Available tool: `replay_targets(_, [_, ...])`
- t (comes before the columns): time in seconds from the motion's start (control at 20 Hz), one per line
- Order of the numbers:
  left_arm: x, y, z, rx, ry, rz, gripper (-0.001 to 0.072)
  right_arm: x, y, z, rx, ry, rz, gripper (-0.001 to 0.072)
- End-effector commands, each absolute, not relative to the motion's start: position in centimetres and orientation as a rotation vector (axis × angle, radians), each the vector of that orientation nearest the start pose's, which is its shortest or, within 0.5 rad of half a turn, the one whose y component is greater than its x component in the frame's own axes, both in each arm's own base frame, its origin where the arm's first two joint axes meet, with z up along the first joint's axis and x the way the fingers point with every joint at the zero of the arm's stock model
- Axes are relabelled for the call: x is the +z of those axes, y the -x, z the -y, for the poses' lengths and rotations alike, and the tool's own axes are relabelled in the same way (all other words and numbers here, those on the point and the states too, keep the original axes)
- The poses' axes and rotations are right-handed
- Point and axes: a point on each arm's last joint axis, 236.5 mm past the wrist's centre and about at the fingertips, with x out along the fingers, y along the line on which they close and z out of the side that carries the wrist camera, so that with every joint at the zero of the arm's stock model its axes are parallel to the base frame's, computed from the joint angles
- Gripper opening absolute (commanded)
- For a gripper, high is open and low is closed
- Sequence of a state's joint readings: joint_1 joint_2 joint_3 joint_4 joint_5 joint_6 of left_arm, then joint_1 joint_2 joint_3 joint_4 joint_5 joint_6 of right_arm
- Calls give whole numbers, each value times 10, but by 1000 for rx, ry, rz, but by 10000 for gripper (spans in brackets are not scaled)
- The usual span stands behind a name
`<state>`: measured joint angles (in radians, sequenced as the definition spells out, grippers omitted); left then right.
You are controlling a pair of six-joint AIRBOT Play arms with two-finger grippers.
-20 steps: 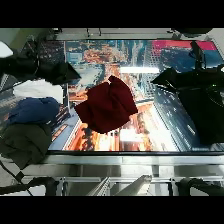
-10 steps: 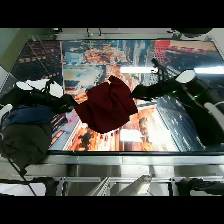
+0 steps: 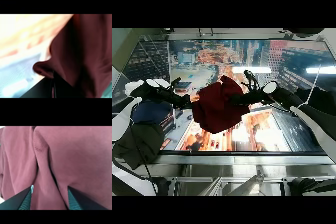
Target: Fold the shirts.
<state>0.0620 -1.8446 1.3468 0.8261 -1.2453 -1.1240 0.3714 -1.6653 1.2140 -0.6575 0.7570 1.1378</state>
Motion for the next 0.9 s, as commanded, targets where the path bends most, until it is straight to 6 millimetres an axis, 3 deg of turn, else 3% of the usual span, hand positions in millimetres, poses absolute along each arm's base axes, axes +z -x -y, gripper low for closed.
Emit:
replay_targets(0.0, [-82, -427, 146, -672, 442, -1450, 3, -52, -424, -306, 685, -426, -1120, 349])
replay_targets(0.05, [-71, -432, 149, -679, 425, -1422, 3, -50, -424, -308, 689, -442, -1117, 72])
replay_targets(0.1, [-59, -436, 151, -687, 408, -1391, 3, -47, -426, -311, 690, -476, -1113, 21])
replay_targets(0.25, [-10, -449, 151, -698, 371, -1286, 3, -28, -434, -317, 720, -518, -1072, 20])
replay_targets(0.4, [65, -462, 139, -685, 335, -1118, 3, 21, -449, -308, 757, -523, -984, 19])
replay_targets(0.5, [129, -462, 125, -669, 300, -989, 4, 83, -459, -285, 783, -512, -860, 19])
replay_targets(0.65, [247, -451, 93, -588, 250, -719, 23, 213, -457, -222, 764, -458, -564, 19])
replay_targets(0.75, [327, -426, 78, -531, 228, -538, 24, 297, -429, -175, 712, -425, -366, 20])
replay_targets(0.85, [392, -387, 81, -523, 154, -386, 24, 357, -385, -160, 708, -375, -222, 20])
